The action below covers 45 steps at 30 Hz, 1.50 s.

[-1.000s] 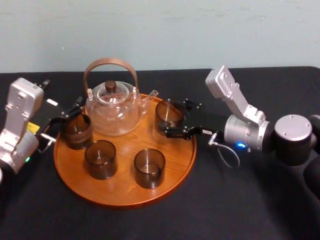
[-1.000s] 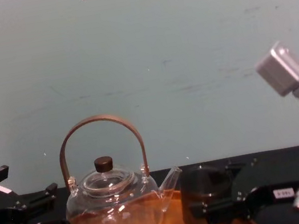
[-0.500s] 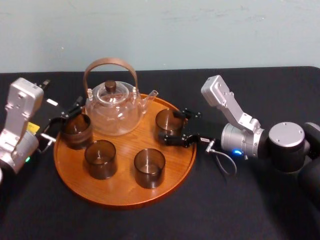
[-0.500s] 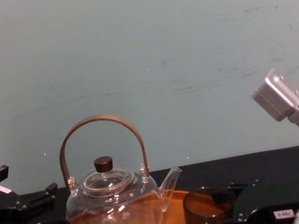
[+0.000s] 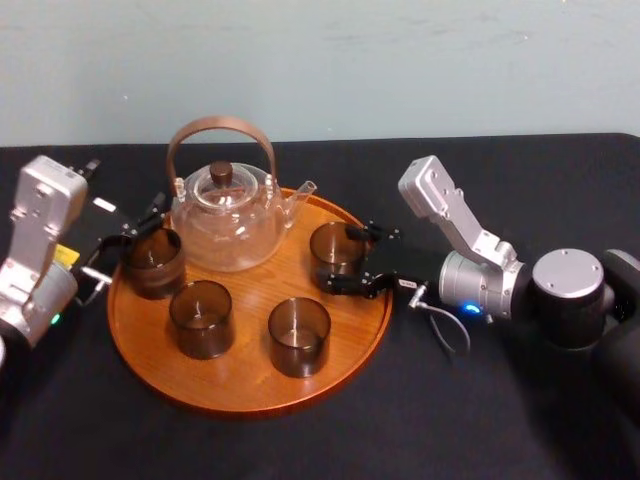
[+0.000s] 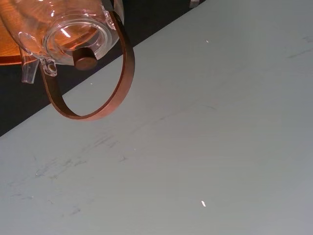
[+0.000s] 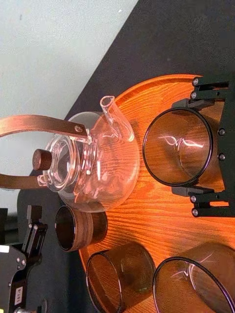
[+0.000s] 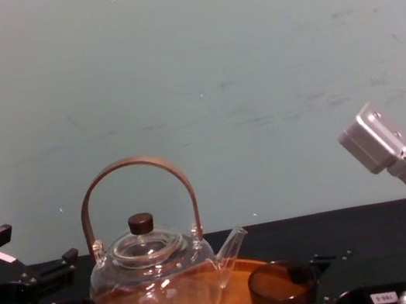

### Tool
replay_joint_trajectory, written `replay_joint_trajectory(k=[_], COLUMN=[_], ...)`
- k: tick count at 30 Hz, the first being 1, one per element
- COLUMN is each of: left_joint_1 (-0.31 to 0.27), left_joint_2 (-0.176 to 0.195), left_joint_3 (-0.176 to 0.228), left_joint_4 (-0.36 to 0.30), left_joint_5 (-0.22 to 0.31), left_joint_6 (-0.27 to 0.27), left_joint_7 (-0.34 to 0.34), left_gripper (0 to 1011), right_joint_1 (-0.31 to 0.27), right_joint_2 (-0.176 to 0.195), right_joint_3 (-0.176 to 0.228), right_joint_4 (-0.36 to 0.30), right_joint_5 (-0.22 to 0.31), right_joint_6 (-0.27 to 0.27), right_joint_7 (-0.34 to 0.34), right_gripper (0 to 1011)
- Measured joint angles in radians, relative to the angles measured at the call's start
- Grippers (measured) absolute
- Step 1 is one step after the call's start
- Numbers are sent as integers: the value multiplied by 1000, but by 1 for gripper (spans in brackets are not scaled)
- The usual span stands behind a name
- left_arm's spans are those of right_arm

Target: Pick up the glass from the table and place it on the tray.

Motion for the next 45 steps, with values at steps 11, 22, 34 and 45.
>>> replay_joint_trajectory(k=[11,22,34,45], left_joint_1=[0,0,0,0], left_joint_2=[0,0,0,0], left_joint_3=[0,0,0,0], left_joint_4=[0,0,0,0], left_joint_5=[0,0,0,0], left_joint_6=[0,0,0,0], left_joint_7=[0,0,0,0], left_gripper=[1001,1001,1001,1001], right_joint_1=[-1,-2,-9,-93], right_joint_2=[1,1,10,105], right_joint_3=[0,-1,9,51], right_joint_4=[0,2,-12,-152], right_joint_5=[-2,-5,10,74], right_joint_6=[3,7,4,-4], right_joint_7=[-1,1,12,46], right_gripper=[911,1002,1002,1002])
